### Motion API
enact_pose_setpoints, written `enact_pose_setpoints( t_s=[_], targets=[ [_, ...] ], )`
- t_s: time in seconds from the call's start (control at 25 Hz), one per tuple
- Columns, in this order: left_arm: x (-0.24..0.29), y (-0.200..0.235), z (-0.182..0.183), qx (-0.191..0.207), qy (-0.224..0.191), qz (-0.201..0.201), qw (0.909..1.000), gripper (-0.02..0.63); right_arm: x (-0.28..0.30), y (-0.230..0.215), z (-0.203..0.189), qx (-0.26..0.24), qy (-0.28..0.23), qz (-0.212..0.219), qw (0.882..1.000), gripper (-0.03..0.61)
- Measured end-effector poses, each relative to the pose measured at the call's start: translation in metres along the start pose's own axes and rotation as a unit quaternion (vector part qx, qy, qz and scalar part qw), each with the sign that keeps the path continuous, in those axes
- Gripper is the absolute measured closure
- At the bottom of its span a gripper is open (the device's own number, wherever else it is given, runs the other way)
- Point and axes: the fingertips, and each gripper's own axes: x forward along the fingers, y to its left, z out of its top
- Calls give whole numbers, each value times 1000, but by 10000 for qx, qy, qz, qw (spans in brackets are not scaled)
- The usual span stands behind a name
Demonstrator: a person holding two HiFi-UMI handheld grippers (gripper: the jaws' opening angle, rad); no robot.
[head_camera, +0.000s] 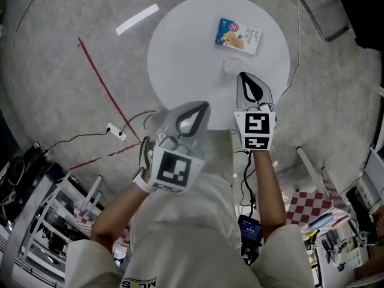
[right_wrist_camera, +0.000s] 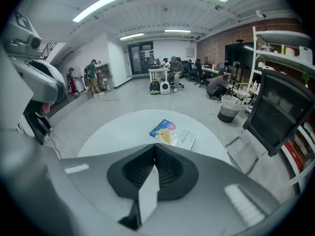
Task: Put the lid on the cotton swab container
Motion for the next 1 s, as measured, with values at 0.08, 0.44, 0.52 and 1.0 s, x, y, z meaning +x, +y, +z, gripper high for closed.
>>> enact_pose_setpoints(
  t_s=[0.08,0.44,0.52,1.0],
  targets=[
    [-2,-2,4,55,-43,-14,10000,614,-8,1,2,-57,-70,-2,10000,580],
    [-33,-20,24,299,-146,-64,9994,614,-66,11,19,-260,-288,59,9992,580],
    [-41,-22,30,321,-187,-42,9993,614,-79,14,27,-241,-370,45,9990,580],
    [-102,-45,64,347,-595,143,9975,614,-169,44,75,-272,-940,-52,9952,580]
  ],
)
